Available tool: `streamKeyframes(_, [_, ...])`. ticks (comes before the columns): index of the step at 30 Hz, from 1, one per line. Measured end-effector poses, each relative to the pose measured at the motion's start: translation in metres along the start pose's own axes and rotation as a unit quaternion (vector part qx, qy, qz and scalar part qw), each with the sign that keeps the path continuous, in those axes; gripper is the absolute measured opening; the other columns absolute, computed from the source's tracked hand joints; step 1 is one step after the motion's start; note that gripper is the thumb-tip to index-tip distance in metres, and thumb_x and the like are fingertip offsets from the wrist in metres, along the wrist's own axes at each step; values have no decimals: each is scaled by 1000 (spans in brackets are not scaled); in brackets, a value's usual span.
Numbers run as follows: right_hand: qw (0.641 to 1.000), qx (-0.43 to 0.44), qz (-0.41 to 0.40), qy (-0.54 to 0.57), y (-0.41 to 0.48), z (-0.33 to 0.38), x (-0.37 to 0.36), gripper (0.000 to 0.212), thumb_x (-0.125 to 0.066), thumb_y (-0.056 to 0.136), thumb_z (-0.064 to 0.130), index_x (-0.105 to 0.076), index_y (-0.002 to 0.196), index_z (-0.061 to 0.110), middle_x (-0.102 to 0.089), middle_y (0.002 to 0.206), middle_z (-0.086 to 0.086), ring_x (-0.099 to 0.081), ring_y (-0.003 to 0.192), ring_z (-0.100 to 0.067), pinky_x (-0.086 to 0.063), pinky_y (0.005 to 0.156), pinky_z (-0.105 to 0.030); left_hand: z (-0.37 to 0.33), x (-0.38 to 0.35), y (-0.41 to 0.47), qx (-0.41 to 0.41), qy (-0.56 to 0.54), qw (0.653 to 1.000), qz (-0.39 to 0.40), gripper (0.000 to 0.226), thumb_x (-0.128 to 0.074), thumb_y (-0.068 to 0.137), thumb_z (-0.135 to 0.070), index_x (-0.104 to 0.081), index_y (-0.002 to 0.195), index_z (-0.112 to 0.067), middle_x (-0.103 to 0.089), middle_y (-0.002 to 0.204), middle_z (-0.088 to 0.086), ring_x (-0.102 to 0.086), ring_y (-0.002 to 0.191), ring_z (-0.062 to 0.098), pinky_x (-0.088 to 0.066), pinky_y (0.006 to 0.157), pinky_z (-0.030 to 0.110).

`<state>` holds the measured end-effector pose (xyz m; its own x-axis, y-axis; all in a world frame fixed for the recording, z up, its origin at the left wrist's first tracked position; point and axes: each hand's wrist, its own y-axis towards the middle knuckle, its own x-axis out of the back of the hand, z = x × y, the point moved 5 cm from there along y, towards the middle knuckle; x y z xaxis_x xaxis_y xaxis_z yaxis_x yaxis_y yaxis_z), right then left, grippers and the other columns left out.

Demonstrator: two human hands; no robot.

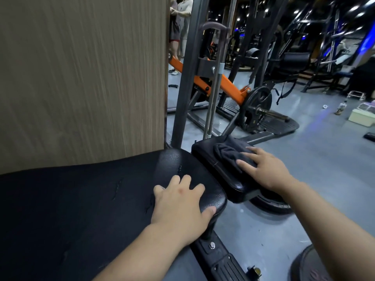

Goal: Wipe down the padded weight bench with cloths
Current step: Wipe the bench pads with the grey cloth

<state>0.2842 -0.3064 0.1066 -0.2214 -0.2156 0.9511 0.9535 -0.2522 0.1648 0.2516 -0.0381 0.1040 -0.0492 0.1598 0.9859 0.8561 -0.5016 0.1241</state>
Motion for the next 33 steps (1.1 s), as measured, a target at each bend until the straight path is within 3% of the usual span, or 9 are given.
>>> streamKeyframes(3, [997,35,-71,17,-42,18,-4,65,-37,82,75,-67,125,35,-52,146,5,-49,129,-25,-36,110,-37,1,-1,1,1,-3,1000,-4,58,-34,88,-74,-45,134,-39,-43,124,-8,-34,119,18,-34,88,45])
streamKeyframes(8, [989,68,-126,-42,-69,70,-28,53,-41,88,64,-71,118,33,-58,140,-4,-53,120,-34,-43,102,-49,0,-1,0,4,1,1000,-14,58,-33,88,-75,-46,132,-40,-44,124,-10,-35,119,17,-35,87,44])
streamKeyframes(12, [992,50,-95,-68,-72,53,-31,59,-33,92,66,-62,131,33,-48,148,-9,-48,127,-38,-40,105,-53,0,-2,-2,6,6,1000,-16,59,-31,89,-75,-43,136,-41,-44,125,-11,-36,119,16,-35,89,42])
streamKeyframes(19, [994,-39,-61,-87,-76,22,-23,88,-16,82,78,-33,154,29,-21,161,-18,-24,143,-42,-25,118,-48,0,-3,-1,1,5,1000,-15,61,-30,90,-73,-40,140,-41,-42,127,-10,-35,121,16,-35,91,42])
streamKeyframes(22, [995,-79,-22,-51,-69,13,-15,88,-22,83,78,-20,157,31,-14,162,-17,-18,144,-39,-19,120,-45,2,-5,-1,-1,9,1000,-19,60,-29,91,-73,-42,139,-40,-43,128,-10,-35,121,16,-35,92,42])
streamKeyframes(26, [985,-170,1,39,-47,-14,-7,92,-36,83,77,-14,158,28,-20,155,-20,-28,140,-43,-24,117,-47,2,-5,-1,-6,11,999,-31,61,-28,91,-74,-41,139,-40,-42,128,-11,-35,121,16,-34,92,41])
streamKeyframes(29, [985,-170,20,-4,-25,-15,2,98,-37,82,80,-12,157,22,-30,151,-22,-34,135,-44,-30,113,-49,3,-8,1,-6,10,999,-33,61,-28,90,-75,-41,139,-40,-43,127,-11,-35,120,15,-35,90,42])
streamKeyframes(33, [988,-148,1,-48,-5,-1,13,99,-40,78,83,-24,148,14,-35,152,-13,-33,138,-36,-30,109,-57,2,-9,3,-11,15,999,-41,62,-28,89,-75,-42,139,-41,-44,128,-11,-36,120,16,-35,88,41])
